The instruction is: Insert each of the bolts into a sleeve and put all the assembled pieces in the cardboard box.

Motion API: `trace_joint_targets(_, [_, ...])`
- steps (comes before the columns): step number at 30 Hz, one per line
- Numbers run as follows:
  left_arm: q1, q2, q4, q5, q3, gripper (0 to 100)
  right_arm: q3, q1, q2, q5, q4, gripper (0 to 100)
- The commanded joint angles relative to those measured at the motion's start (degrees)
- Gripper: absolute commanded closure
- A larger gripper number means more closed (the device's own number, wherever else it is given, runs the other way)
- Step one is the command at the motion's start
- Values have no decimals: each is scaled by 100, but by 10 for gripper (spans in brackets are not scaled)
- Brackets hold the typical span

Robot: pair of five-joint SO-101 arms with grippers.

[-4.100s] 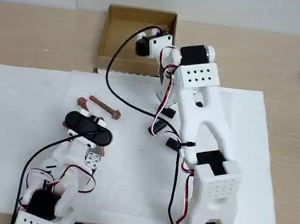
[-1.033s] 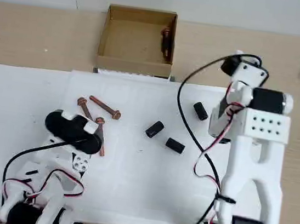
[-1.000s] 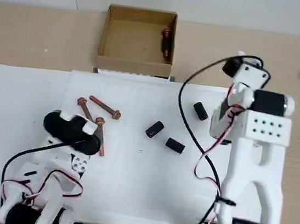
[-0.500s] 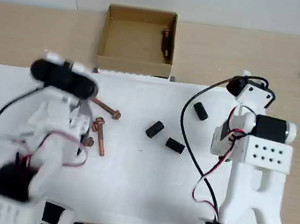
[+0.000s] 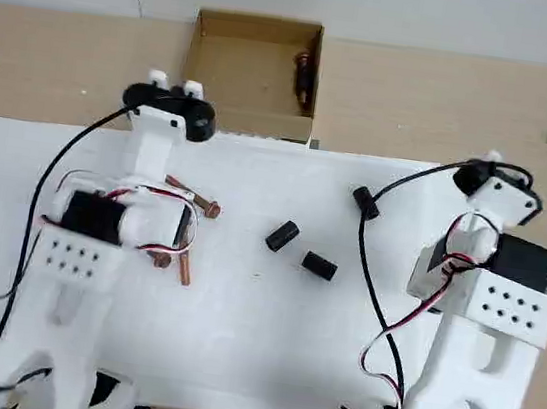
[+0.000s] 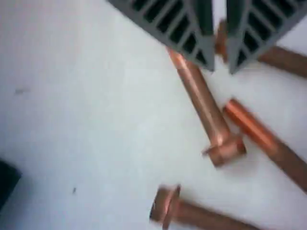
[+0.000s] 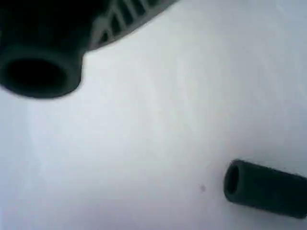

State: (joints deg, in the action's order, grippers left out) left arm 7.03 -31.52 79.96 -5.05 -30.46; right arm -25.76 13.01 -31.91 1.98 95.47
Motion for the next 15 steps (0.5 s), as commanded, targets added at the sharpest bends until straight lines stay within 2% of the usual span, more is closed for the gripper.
trace_joint_targets(1, [-18, 466, 510, -53, 602, 994, -88, 66, -207, 18, -75, 995])
trace_joint_targets(5, [-18, 1073, 976, -62, 1007, 993, -149, 66, -207, 26, -66, 995])
trace_joint_targets(15, [-18, 2629, 1547, -62, 1736, 992, -149, 66, -207, 35, -31, 995])
